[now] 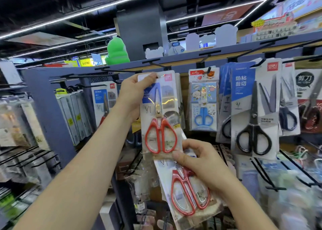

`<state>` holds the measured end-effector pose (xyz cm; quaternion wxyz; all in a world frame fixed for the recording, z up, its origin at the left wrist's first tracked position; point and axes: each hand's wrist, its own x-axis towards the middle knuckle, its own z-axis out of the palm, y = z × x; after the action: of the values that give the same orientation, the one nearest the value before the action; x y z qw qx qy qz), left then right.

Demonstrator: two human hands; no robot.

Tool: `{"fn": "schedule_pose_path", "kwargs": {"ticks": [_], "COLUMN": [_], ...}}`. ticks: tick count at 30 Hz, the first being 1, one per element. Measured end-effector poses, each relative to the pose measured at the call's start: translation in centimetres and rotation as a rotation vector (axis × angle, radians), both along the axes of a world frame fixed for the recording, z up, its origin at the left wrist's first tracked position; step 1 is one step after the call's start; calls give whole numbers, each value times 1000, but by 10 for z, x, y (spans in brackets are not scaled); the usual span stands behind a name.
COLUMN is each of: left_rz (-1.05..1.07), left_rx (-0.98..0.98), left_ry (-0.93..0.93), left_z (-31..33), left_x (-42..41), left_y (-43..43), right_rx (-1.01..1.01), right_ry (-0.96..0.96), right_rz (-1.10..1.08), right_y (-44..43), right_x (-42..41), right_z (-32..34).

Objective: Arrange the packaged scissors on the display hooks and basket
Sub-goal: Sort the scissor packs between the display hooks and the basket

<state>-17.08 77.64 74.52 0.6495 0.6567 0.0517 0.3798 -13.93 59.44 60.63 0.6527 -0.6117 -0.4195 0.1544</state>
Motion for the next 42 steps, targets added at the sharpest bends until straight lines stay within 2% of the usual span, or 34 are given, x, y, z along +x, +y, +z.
{"fn": "schedule_pose_path", "kwargs": {"ticks": [3, 6, 11, 15, 17, 22, 27, 35, 38, 40, 42], "left_rz": [15, 94, 42, 255, 362, 509, 706, 787, 693, 618, 441], "left_rx": [7, 97, 226, 312, 418, 550, 673, 760, 874, 788, 479], "left_ry": [13, 70, 78, 25, 57, 117, 144, 93, 229, 314, 266], "left_z": [-1, -6, -31, -44, -42, -42, -48, -72, -84, -87, -85], "left_x": [5, 13, 7, 14, 26, 50, 56, 23, 21, 20, 11], "left_y": [1, 2, 7, 14, 19, 18, 18, -3, -13, -20, -35], "right_rx": [-11, 4, -29, -126, -207, -250, -102, 17, 33, 73, 96], "right_ry": [60, 41, 44, -49, -82, -137, -144, -86, -109, -128, -143], "right_rz": [40, -74, -255, -350, -373, -315, -289, -130, -133, -134, -125], "right_y": [6, 11, 16, 24, 24, 3, -26, -50, -50, -49, -47], "right_x": [-6, -5, 9, 16, 18, 29, 34, 34, 38, 38, 39], "right_z": [-2, -6, -15, -17, -20, -35, -35, -22, -24, -24, -24]}}
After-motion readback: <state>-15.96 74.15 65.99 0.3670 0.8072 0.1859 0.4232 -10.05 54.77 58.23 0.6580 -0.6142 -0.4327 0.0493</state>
